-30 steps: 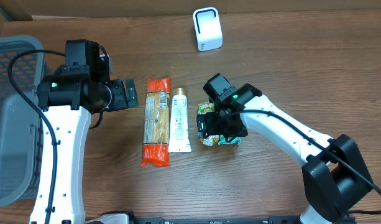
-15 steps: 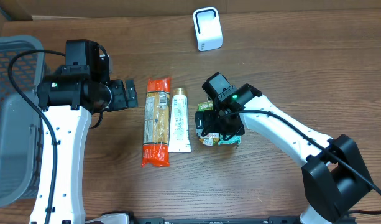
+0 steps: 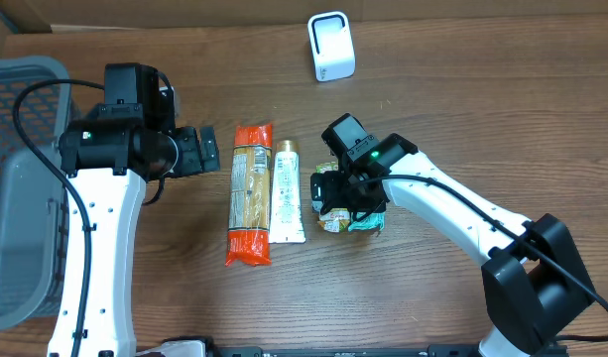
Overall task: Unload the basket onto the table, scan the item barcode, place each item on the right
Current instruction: 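Close the right gripper on the green snack pack, then lift the green snack pack upright with the right gripper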
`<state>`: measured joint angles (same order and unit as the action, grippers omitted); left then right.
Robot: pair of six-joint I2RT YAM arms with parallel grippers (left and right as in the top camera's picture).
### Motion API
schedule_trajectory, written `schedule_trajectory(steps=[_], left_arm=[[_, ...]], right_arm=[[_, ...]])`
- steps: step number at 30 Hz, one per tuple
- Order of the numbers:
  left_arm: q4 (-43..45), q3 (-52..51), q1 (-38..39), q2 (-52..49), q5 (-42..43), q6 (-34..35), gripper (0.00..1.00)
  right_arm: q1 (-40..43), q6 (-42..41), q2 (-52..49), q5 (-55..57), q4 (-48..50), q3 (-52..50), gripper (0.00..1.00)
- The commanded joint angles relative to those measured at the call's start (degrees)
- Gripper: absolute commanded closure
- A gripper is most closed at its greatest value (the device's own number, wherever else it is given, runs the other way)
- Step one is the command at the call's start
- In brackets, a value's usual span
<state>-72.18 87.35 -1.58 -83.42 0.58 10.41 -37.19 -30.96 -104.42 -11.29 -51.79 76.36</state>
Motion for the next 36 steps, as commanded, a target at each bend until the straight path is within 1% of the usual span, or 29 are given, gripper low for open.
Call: schedule_trajectory(steps=[1, 4, 8, 13, 30, 34, 36], left_arm=[[0.1, -0.4, 0.1, 0.3, -0.7, 0.5, 0.00], [0.1, -0.4, 0.1, 0.3, -0.6, 0.5, 0.00], [0.1, -0.4, 0.1, 0.3, -0.7, 0.5, 0.00], [0.1, -0.4, 0.1, 0.3, -0.7, 0.5, 0.01], [0.1, -0.4, 0.1, 0.3, -0.8, 0.5, 0.00], [0.1, -0.4, 0.1, 0.3, -0.8, 0.5, 0.00], [0.1, -0.4, 0.1, 0.3, -0.8, 0.5, 0.00]], right_arm=[[-0.3, -0.8, -0.2, 1.2, 0.6, -0.7, 0.08], [-0.3, -2.2, -0.2, 1.2, 1.5, -2.1, 0.08], [-0.4, -6.3, -0.2, 1.1, 6.0, -6.8, 0.09], [-0.4, -6.6, -0.2, 1.2, 8.7, -7.7, 0.12], [-2.0, -6.6, -0.2, 0.9, 8.7, -7.7, 0.12], [-2.1, -6.8, -0.2, 1.0, 8.9, -7.7, 0.14], [-2.1, -7.3, -0.2, 1.1, 8.9, -7.7, 0.17]])
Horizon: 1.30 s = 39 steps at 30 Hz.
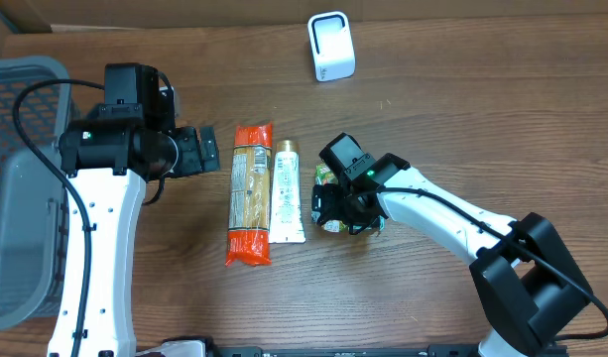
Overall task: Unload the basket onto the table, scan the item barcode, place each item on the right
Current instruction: 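Lift the green snack pack upright with the right gripper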
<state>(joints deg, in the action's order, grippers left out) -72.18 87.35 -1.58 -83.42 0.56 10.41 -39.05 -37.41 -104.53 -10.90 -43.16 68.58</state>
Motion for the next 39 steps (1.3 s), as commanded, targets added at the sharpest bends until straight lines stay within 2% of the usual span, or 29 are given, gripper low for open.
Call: schedule_trajectory(steps=[1, 5, 8, 12, 21, 26, 27, 28, 30, 31, 32, 33, 39], left_arm=[[0.1, -0.4, 0.1, 0.3, -0.8, 0.5, 0.00], [0.1, -0.4, 0.1, 0.3, -0.8, 0.5, 0.00], [0.1, -0.4, 0.1, 0.3, -0.8, 0.5, 0.00], [0.1, -0.4, 0.1, 0.3, -0.8, 0.5, 0.00], [0.1, -0.4, 0.1, 0.3, -0.8, 0.5, 0.00], [0.1, -0.4, 0.1, 0.3, -0.8, 0.5, 0.00], [0.1, -0.4, 0.1, 0.3, -0.8, 0.5, 0.00], [0.1, -0.4, 0.1, 0.3, -0.8, 0.5, 0.00], [0.1, -0.4, 0.1, 0.3, -0.8, 0.5, 0.00], [0.1, -0.4, 0.1, 0.3, -0.8, 0.5, 0.00], [0.1, -0.4, 0.1, 0.3, -0.8, 0.5, 0.00], [0.1, -0.4, 0.1, 0.3, -0.8, 0.5, 0.00], [0.1, -0.4, 0.1, 0.3, -0.8, 0.5, 0.00]], right_arm=[[-0.3, -1.4, -0.1, 0.9, 0.3, 0.0, 0.17], [-0.3, -2.4, -0.1, 2.0, 0.4, 0.0, 0.27], [-0.3, -4.4, -0.1, 5.1, 0.0, 0.0, 0.28], [-0.3, -4.4, -0.2, 5.9, 0.0, 0.0, 0.34], [-0.5, -4.5, -3.9, 4.2, 5.4, -2.8, 0.36], [-0.5, -7.5, -6.6, 4.0, 6.7, -3.0, 0.46], [-0.5, -7.7, -7.1, 3.9, 7.0, -3.0, 0.48], [-0.5, -7.6, -7.6, 3.7, 7.6, -3.0, 0.64], [-0.5, -7.6, -7.7, 3.2, 7.5, -3.0, 0.75], [-0.5, -7.6, -7.7, 2.2, 7.3, -2.9, 0.87], [-0.5, -7.5, -7.7, 1.5, 7.2, -2.9, 0.94], [-0.4, -7.5, -7.6, 0.9, 6.9, -2.9, 0.96], [1.0, 2.1, -5.4, -9.6, 5.7, -0.7, 0.96]])
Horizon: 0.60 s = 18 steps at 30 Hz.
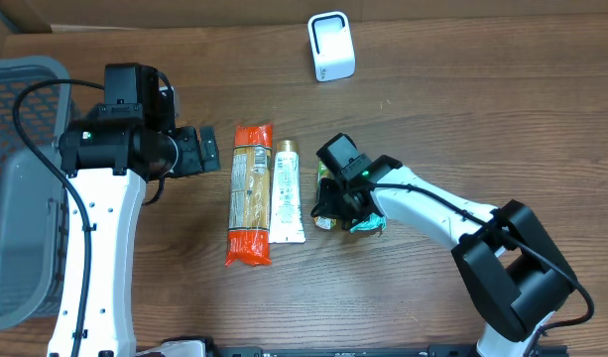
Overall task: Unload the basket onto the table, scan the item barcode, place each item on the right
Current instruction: 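Lift the green snack pack upright with the right gripper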
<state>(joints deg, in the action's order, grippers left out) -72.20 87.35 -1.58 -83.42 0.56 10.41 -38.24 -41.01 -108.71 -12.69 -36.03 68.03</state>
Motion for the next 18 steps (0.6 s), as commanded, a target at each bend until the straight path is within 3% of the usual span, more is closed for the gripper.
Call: schedule_trajectory(steps=[1, 11, 18], left_arm=[[0.1, -0.4, 0.1, 0.3, -0.8, 0.5, 0.00], [0.1, -0.4, 0.1, 0.3, -0.8, 0.5, 0.00], [0.1, -0.4, 0.1, 0.3, -0.8, 0.5, 0.00]], right_arm=[[1.0, 8.0, 0.0, -10.2, -1.7, 0.2, 0.96], [12.2, 32.7, 16.7, -46.4, -2.6, 0.7, 0.96], [15.4, 35.6, 22.7, -61.6, -0.8, 0.7, 0.96]])
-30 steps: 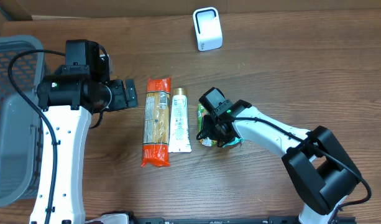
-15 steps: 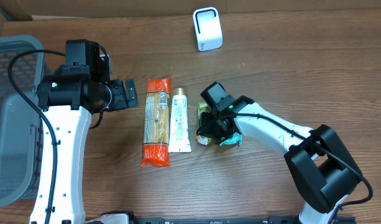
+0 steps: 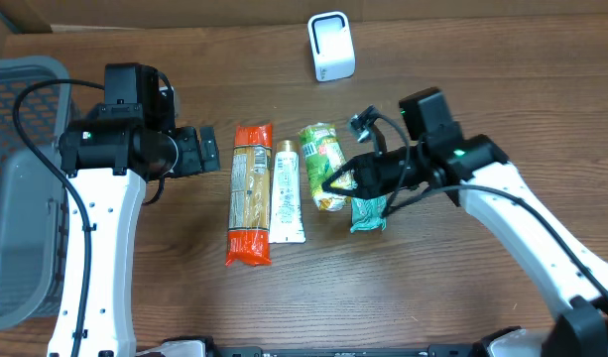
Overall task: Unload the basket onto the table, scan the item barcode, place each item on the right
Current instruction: 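Lift the green snack pack upright with the right gripper, then carry the green snack pack toward the white scanner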
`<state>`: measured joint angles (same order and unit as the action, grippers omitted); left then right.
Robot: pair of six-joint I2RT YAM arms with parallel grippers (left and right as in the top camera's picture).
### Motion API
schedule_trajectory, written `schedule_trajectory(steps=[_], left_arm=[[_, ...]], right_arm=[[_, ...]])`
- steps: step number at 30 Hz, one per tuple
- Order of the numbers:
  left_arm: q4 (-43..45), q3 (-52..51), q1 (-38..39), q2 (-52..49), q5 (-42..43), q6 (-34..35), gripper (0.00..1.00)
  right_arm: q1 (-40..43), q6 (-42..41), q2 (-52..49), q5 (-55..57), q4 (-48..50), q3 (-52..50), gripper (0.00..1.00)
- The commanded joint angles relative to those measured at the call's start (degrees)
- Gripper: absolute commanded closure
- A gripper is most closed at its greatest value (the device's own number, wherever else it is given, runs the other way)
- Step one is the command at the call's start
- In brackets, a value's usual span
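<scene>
A green cylindrical packet [image 3: 322, 166] with a white label patch lies tilted just right of the white tube, its long side facing up. My right gripper [image 3: 345, 181] reaches in from the right, and its fingertips sit closed on the packet's lower right edge. The white barcode scanner [image 3: 330, 46] stands at the back of the table, well behind the packet. My left gripper [image 3: 210, 150] hovers open left of the orange packet, holding nothing.
An orange-ended pasta packet [image 3: 250, 194] and a white tube [image 3: 287, 193] lie side by side mid-table. A crumpled teal packet [image 3: 369, 213] lies under the right arm. A grey basket [image 3: 26, 198] stands at the left edge.
My right wrist has moved from over the items to the right and back. The green packet, then mostly hidden beneath it, now shows whole and further back, gripped at its edge. The teal packet stayed.
My right gripper stood down over the green and teal packets beside the tube, shifting slightly left across the earlier moments. Now the arm is drawn back to the right with the green packet in its fingers. The left arm stayed still throughout.
</scene>
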<state>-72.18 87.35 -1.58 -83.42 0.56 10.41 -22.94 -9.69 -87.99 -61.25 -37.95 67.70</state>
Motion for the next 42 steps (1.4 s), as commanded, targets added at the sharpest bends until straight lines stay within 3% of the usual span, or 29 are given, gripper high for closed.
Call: schedule_trajectory(steps=[1, 6, 14, 20, 32, 42], left_arm=[[0.1, -0.4, 0.1, 0.3, -0.8, 0.5, 0.00], [0.1, -0.4, 0.1, 0.3, -0.8, 0.5, 0.00], [0.1, -0.4, 0.1, 0.3, -0.8, 0.5, 0.00], [0.1, -0.4, 0.1, 0.3, -0.8, 0.5, 0.00], [0.1, -0.4, 0.1, 0.3, -0.8, 0.5, 0.00], [0.1, -0.4, 0.1, 0.3, -0.8, 0.5, 0.01]], right_arm=[[0.3, 4.2, 2.7, -15.4, 2.1, 1.1, 0.96], [2.9, 4.2, 4.7, -21.4, 3.3, 1.1, 0.96], [10.1, 3.8, 4.9, -21.9, 1.2, 1.0, 0.96], [9.2, 5.9, 4.9, -11.9, -4.9, 1.0, 0.96], [8.6, 7.3, 4.9, -10.3, -8.6, 1.2, 0.96], [6.4, 6.5, 4.9, 9.9, -20.1, 11.0, 0.97]])
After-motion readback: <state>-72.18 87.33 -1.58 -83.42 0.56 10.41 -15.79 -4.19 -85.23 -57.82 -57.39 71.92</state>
